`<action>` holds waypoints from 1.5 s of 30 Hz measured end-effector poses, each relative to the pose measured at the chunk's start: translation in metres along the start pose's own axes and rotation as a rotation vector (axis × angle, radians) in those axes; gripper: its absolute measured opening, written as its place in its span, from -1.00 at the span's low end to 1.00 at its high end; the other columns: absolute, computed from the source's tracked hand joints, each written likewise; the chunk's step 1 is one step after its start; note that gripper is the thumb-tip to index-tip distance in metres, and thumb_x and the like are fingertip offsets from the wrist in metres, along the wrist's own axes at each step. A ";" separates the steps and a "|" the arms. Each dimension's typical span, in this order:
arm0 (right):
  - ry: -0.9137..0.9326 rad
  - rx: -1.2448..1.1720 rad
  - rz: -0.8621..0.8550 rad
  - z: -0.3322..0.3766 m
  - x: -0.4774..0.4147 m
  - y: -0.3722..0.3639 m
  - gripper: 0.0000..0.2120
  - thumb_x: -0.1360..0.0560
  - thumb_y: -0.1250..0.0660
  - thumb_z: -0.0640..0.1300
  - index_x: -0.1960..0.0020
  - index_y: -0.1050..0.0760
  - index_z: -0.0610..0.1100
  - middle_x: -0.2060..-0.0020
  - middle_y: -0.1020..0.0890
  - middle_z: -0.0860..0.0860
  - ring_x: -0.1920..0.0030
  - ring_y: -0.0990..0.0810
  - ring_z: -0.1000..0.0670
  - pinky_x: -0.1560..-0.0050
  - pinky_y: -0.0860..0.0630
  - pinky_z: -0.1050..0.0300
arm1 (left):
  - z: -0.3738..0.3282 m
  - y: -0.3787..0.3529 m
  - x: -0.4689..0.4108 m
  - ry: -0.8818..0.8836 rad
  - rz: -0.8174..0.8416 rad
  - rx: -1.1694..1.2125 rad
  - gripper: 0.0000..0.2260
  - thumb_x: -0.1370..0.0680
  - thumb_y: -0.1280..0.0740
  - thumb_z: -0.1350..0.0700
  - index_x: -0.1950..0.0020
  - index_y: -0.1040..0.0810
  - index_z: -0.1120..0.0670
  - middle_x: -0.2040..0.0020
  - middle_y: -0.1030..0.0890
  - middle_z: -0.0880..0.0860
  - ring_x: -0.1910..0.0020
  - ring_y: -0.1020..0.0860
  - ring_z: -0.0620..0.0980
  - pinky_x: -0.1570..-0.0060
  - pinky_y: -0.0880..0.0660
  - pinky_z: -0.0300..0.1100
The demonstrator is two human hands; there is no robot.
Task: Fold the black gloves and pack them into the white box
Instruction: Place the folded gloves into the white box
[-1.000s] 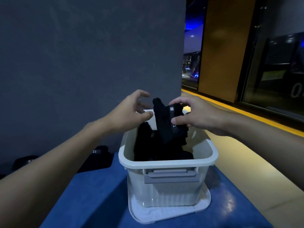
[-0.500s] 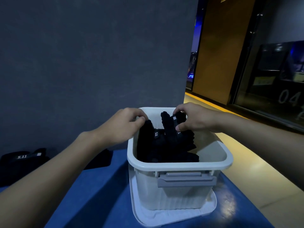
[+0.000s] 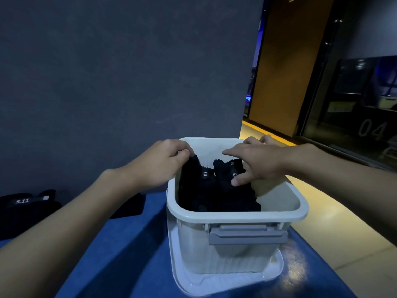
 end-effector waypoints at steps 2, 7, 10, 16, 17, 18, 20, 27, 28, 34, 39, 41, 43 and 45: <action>-0.009 -0.069 -0.004 -0.005 0.001 0.000 -0.14 -0.13 -0.26 0.60 -0.37 -0.17 0.41 -0.35 -0.29 0.16 -0.37 -0.11 -0.16 -0.38 -0.15 -0.21 | -0.001 0.000 0.000 -0.004 0.002 0.000 -0.77 -0.64 -0.18 0.13 -0.09 -0.65 0.01 0.17 -0.57 -0.23 0.15 -0.49 -0.40 0.22 -0.32 -0.49; 0.012 -0.013 0.004 -0.004 -0.003 -0.004 -0.09 -0.01 -0.22 0.66 -0.29 -0.37 0.32 -0.24 -0.34 0.21 -0.29 -0.15 -0.11 -0.33 -0.21 -0.15 | -0.001 0.004 0.008 -0.060 0.069 -0.041 -0.68 -0.54 -0.15 -0.17 -0.14 -0.59 -0.10 -0.11 -0.57 -0.18 -0.12 -0.52 -0.20 -0.14 -0.42 -0.23; -0.060 -0.011 0.058 -0.004 0.000 -0.006 -0.16 -0.19 -0.36 0.53 -0.40 -0.28 0.31 -0.25 -0.31 0.11 -0.27 -0.12 -0.14 -0.34 -0.27 -0.17 | -0.002 0.005 0.014 -0.078 0.118 -0.098 -0.61 -0.52 -0.13 -0.20 -0.24 -0.55 -0.11 -0.17 -0.55 -0.20 -0.16 -0.50 -0.22 -0.20 -0.40 -0.25; -0.035 0.000 0.084 -0.004 -0.010 -0.010 0.00 -0.08 -0.29 0.63 -0.44 -0.11 0.35 -0.25 -0.41 0.24 -0.23 -0.16 -0.12 -0.29 -0.28 -0.13 | -0.001 0.004 0.012 -0.102 0.129 -0.134 -0.54 -0.49 -0.08 -0.27 -0.23 -0.54 -0.12 -0.15 -0.54 -0.18 -0.13 -0.51 -0.19 -0.18 -0.42 -0.20; -0.028 0.015 0.087 -0.004 -0.011 -0.011 0.02 -0.07 -0.27 0.65 -0.45 -0.10 0.34 -0.26 -0.43 0.25 -0.24 -0.17 -0.11 -0.29 -0.27 -0.13 | 0.000 0.004 0.012 -0.102 0.131 -0.137 -0.54 -0.48 -0.07 -0.28 -0.23 -0.54 -0.12 -0.15 -0.54 -0.19 -0.14 -0.51 -0.18 -0.18 -0.42 -0.19; -0.018 0.031 0.087 -0.002 -0.009 -0.011 0.01 -0.10 -0.27 0.64 -0.46 -0.10 0.32 -0.27 -0.44 0.26 -0.23 -0.17 -0.11 -0.30 -0.26 -0.12 | 0.000 0.004 0.012 -0.103 0.132 -0.141 -0.54 -0.49 -0.08 -0.27 -0.23 -0.54 -0.12 -0.15 -0.54 -0.19 -0.14 -0.51 -0.19 -0.18 -0.42 -0.18; -0.007 0.049 0.085 0.001 -0.005 -0.009 -0.04 -0.21 -0.29 0.57 -0.49 -0.09 0.28 -0.29 -0.44 0.27 -0.21 -0.16 -0.09 -0.31 -0.24 -0.09 | 0.000 0.004 0.011 -0.106 0.133 -0.150 -0.55 -0.49 -0.08 -0.27 -0.24 -0.54 -0.13 -0.14 -0.54 -0.19 -0.13 -0.51 -0.19 -0.18 -0.42 -0.16; -0.036 0.075 0.101 -0.001 -0.002 -0.011 -0.06 -0.24 -0.29 0.56 -0.51 -0.07 0.28 -0.29 -0.45 0.19 -0.20 -0.15 -0.11 -0.29 -0.31 -0.14 | 0.001 0.002 0.011 -0.095 0.146 -0.155 -0.53 -0.48 -0.05 -0.27 -0.22 -0.55 -0.13 -0.12 -0.55 -0.18 -0.12 -0.52 -0.16 -0.17 -0.43 -0.12; -0.042 0.079 0.104 -0.001 -0.002 -0.011 -0.06 -0.24 -0.29 0.56 -0.51 -0.06 0.29 -0.29 -0.44 0.17 -0.20 -0.15 -0.12 -0.29 -0.31 -0.15 | 0.000 0.002 0.011 -0.096 0.146 -0.153 -0.52 -0.47 -0.04 -0.28 -0.21 -0.56 -0.12 -0.12 -0.55 -0.18 -0.12 -0.52 -0.17 -0.18 -0.42 -0.12; -0.064 0.070 0.109 -0.003 -0.003 -0.012 -0.05 -0.23 -0.28 0.57 -0.51 -0.07 0.29 -0.29 -0.43 0.14 -0.20 -0.14 -0.12 -0.27 -0.32 -0.15 | -0.001 0.002 0.011 -0.071 0.159 -0.164 -0.55 -0.49 -0.06 -0.24 -0.19 -0.57 -0.10 -0.13 -0.55 -0.19 -0.14 -0.50 -0.18 -0.16 -0.39 -0.22; -0.061 0.032 0.127 -0.007 -0.006 -0.013 0.04 -0.05 -0.20 0.69 -0.46 -0.06 0.37 -0.33 -0.41 0.14 -0.37 -0.09 -0.20 -0.35 -0.19 -0.24 | -0.005 0.008 0.015 -0.040 0.131 -0.154 -0.64 -0.53 -0.12 -0.17 -0.15 -0.59 -0.08 -0.09 -0.58 -0.18 -0.12 -0.52 -0.21 -0.19 -0.44 -0.17; -0.045 -0.006 0.111 -0.008 -0.006 -0.013 0.14 0.11 -0.09 0.75 -0.43 -0.07 0.40 -0.34 -0.42 0.14 -0.41 -0.12 -0.19 -0.35 -0.13 -0.27 | -0.007 0.012 0.019 -0.034 0.118 -0.134 -0.69 -0.57 -0.16 -0.16 -0.15 -0.60 -0.09 -0.10 -0.59 -0.19 -0.14 -0.52 -0.22 -0.22 -0.44 -0.15; -0.017 -0.031 0.065 -0.005 0.000 -0.008 0.08 0.03 -0.11 0.73 -0.43 -0.10 0.36 -0.35 -0.44 0.14 -0.42 -0.17 -0.14 -0.36 -0.06 -0.25 | -0.010 0.017 0.024 -0.025 0.097 -0.106 -0.74 -0.62 -0.20 -0.12 -0.17 -0.60 -0.08 -0.12 -0.59 -0.21 -0.16 -0.52 -0.23 -0.24 -0.44 -0.14; 0.007 -0.055 0.010 0.002 0.012 0.005 -0.11 -0.24 -0.23 0.58 -0.47 -0.14 0.27 -0.36 -0.45 0.15 -0.44 -0.21 -0.08 -0.38 0.00 -0.21 | -0.012 0.023 0.029 -0.012 0.069 -0.091 -0.74 -0.62 -0.21 -0.11 -0.18 -0.61 -0.06 -0.12 -0.59 -0.22 -0.16 -0.52 -0.23 -0.25 -0.44 -0.14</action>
Point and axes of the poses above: each hand's wrist, its own x-axis away from the middle knuckle, its own y-axis out of the back of the hand, z = x × y, the point moved 7 cm from there along -x, towards the middle knuckle
